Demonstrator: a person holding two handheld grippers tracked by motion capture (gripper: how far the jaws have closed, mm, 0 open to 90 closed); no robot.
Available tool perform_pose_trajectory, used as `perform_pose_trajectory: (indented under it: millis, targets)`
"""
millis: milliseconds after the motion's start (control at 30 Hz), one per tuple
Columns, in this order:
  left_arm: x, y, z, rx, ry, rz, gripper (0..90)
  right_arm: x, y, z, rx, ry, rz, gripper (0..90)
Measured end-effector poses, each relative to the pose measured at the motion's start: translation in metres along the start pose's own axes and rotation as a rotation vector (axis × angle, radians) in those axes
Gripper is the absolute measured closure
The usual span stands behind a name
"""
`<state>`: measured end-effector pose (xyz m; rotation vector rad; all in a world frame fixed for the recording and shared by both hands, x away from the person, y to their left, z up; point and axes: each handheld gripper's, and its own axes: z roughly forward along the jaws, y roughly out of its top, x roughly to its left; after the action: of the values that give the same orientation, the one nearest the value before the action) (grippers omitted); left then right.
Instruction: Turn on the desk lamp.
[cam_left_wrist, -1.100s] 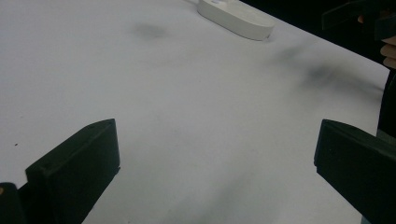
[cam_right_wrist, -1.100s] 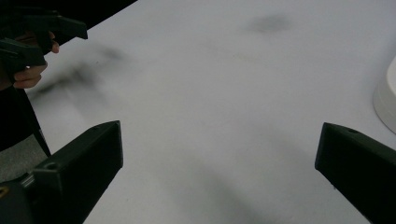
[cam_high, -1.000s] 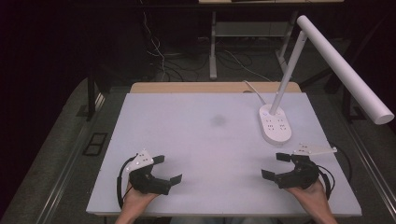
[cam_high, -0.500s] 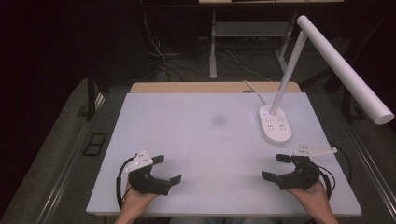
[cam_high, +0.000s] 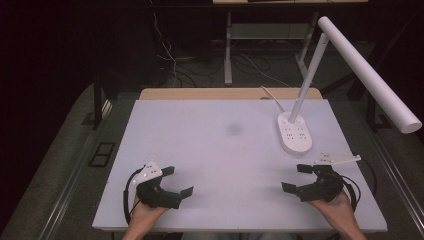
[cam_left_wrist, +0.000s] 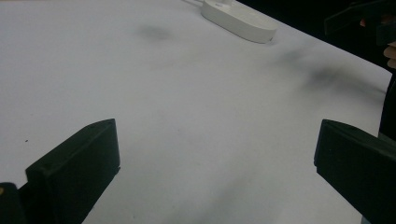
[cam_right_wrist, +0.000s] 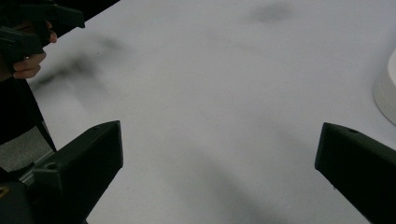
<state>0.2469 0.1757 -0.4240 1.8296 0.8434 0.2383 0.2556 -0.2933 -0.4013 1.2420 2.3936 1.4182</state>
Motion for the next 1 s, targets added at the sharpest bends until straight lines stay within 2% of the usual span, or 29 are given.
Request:
perform_pose_trajectory:
  millis: [1000]
  targets:
    - [-0.001,0.000,0.000,0.001,0.011,-0.005,0.0,-0.021,0.038,-0.008,0.027,-0.015,0.002,0.8]
